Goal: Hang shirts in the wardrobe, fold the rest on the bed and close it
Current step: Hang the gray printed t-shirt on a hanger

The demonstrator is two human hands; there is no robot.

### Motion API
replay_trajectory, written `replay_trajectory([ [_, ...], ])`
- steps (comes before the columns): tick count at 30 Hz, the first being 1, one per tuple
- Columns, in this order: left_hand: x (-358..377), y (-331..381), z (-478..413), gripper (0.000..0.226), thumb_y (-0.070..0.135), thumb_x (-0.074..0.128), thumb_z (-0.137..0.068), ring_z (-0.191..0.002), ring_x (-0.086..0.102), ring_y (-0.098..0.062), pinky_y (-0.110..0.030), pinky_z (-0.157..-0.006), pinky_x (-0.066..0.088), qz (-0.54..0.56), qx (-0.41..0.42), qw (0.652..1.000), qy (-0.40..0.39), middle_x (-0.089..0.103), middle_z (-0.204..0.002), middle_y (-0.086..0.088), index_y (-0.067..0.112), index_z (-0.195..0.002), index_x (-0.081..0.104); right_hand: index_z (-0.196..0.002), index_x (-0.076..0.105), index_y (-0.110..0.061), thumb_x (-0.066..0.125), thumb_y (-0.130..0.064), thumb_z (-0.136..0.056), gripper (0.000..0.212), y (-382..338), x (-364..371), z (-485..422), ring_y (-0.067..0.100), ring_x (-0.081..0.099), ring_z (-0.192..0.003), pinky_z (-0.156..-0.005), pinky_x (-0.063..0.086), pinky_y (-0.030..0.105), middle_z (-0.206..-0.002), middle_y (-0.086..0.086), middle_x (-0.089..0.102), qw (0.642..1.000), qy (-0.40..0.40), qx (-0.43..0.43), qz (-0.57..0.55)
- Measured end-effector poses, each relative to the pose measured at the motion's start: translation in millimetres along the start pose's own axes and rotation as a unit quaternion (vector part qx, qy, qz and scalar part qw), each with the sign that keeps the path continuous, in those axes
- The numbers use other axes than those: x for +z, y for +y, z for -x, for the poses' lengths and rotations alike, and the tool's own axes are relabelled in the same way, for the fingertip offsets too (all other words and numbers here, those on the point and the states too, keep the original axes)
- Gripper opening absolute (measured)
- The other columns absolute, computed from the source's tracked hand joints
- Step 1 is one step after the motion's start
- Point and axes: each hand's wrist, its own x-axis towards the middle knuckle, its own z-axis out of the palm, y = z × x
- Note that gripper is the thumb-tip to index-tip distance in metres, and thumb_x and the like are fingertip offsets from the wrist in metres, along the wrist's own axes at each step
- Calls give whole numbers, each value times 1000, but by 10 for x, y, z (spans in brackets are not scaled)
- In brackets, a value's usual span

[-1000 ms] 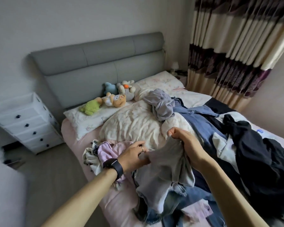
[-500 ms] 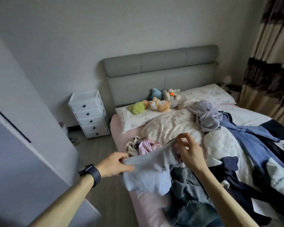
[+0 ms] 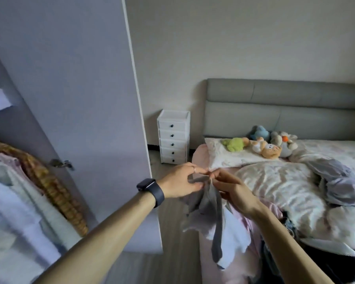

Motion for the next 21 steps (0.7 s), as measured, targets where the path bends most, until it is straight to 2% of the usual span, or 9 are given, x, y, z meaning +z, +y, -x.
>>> replay_trajectory([
  [3, -141, -157, 139, 23, 33, 71, -90, -112, 59, -9, -26, -99, 43, 3, -16, 1000, 5, 68, -119, 8, 22, -110, 72, -94, 59, -9, 50, -6, -102, 12, -24, 242, -55, 28, 45, -83, -65, 36, 34, -90, 17, 55, 1000, 20, -15, -5],
  [5, -193, -285, 234, 15, 36, 70, -91, -96, 62, -3, -25, -86, 46, 41, -31, 998, 27, 71, -104, 11, 22, -94, 68, -96, 58, -8, 52, -13, -103, 10, 21, 375, -67, 27, 40, -78, -61, 31, 34, -86, 16, 51, 999, 34, -33, 2],
  [8, -231, -446, 388, 13, 31, 67, -93, -71, 59, 0, -24, -72, 44, 137, -46, 987, 74, 71, -79, 8, 21, -86, 61, -104, 59, -20, 64, -43, -95, 25, 151, 602, -35, 20, 44, -69, -62, 37, 33, -79, 6, 54, 995, 49, -59, 65],
  [10, -281, -541, 500, 13, 26, 66, -94, -70, 59, 0, -23, -73, 43, 188, -51, 975, 109, 68, -72, 11, 21, -84, 60, -107, 58, -24, 73, -60, -81, 47, 327, 785, -12, 12, 52, -72, -66, 45, 29, -82, -4, 61, 989, 36, -56, 128],
  [11, -316, -586, 562, 13, 24, 66, -94, -72, 59, -1, -22, -75, 44, 213, -56, 968, 125, 67, -71, 12, 21, -84, 60, -100, 58, -22, 74, -65, -78, 50, 443, 873, -10, 7, 51, -69, -65, 45, 25, -79, -11, 58, 980, 29, -56, 188],
  [14, -476, -791, 807, 12, 20, 67, -94, -73, 59, -1, -16, -74, 44, 245, -85, 953, 158, 66, -70, 13, 18, -84, 60, -71, 44, -16, 69, -57, -85, 50, 789, 1094, -99, 5, 35, -56, -55, 34, 24, -60, -12, 43, 955, 26, -46, 293],
  [16, -599, -960, 1024, 14, 13, 64, -95, -69, 56, 1, -11, -71, 42, 258, -117, 937, 203, 64, -68, 15, 16, -83, 58, -68, 46, -22, 69, -48, -89, 41, 915, 1160, -196, 4, 46, -53, -53, 38, 19, -60, -14, 54, 956, 4, -29, 293],
  [19, -795, -1291, 1446, 23, 2, 57, -97, -68, 51, -3, -20, -74, 39, 328, -188, 863, 336, 57, -65, 13, 15, -78, 54, -91, 62, -35, 65, -41, -95, 7, 1011, 1229, -399, 3, 67, -76, -65, 49, 12, -83, -13, 70, 933, -77, -27, 351],
  [21, -885, -1456, 1736, 24, -2, 54, -96, -76, 49, -12, -29, -79, 38, 350, -239, 826, 373, 53, -72, 2, 13, -77, 53, -103, 62, -36, 60, -37, -99, 5, 1037, 1282, -569, 4, 67, -85, -73, 53, 14, -94, -14, 70, 924, -102, -42, 367],
])
